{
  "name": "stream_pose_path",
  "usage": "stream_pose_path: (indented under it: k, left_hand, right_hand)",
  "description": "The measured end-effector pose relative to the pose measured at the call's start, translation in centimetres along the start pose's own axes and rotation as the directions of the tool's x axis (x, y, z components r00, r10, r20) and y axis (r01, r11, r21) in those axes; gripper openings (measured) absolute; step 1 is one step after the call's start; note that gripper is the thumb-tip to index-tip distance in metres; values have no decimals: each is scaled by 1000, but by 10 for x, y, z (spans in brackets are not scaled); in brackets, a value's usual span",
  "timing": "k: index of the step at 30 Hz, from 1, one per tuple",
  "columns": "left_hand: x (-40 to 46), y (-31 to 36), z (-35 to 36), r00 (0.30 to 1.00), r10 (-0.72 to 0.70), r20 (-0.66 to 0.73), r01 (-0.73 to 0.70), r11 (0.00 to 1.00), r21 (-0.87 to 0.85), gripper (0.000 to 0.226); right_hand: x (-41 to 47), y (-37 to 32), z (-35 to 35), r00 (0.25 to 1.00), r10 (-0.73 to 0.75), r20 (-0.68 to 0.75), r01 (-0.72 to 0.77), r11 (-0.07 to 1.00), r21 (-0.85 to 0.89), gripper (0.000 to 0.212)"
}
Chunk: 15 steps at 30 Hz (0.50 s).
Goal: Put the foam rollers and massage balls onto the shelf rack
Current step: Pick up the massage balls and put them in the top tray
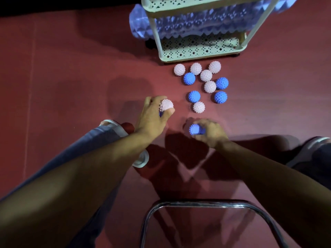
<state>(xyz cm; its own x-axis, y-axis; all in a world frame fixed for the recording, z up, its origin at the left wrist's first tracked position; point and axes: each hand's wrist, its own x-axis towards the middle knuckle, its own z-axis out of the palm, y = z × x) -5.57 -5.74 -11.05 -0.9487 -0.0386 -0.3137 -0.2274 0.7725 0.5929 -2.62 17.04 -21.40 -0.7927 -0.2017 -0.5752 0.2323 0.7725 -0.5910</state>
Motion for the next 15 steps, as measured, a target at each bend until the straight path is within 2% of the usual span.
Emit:
stream_pose_path:
  k: [2, 4, 7, 12, 15]
  left_hand:
    - [-6, 7, -5, 999, 35, -4, -35, 999, -36, 46]
    - [-10, 15, -10, 999, 45, -13, -46, 995, -87, 46]
    - [-18, 41, -30, 994, 84, -74, -95, 984, -153, 45]
    - [-42, 108, -91, 963, 184, -195, -232, 937, -262, 42]
    - [-66, 162, -146, 893, 306, -329, -401, 873, -278, 41]
  right_hand:
    - [-16, -15, -10, 991, -37, -125, 56, 987, 150, 47]
    - [-32, -35, -23, 958, -99, -268, 159, 964, 213, 46]
    - [-61, -74, -57, 865, -197, -462, 343, 904, 256, 45]
    - [-123, -151, -157, 672, -350, -653, 565, 812, 146, 46]
    - [-173, -195, -220, 585, -442, -680, 630, 776, 37, 47]
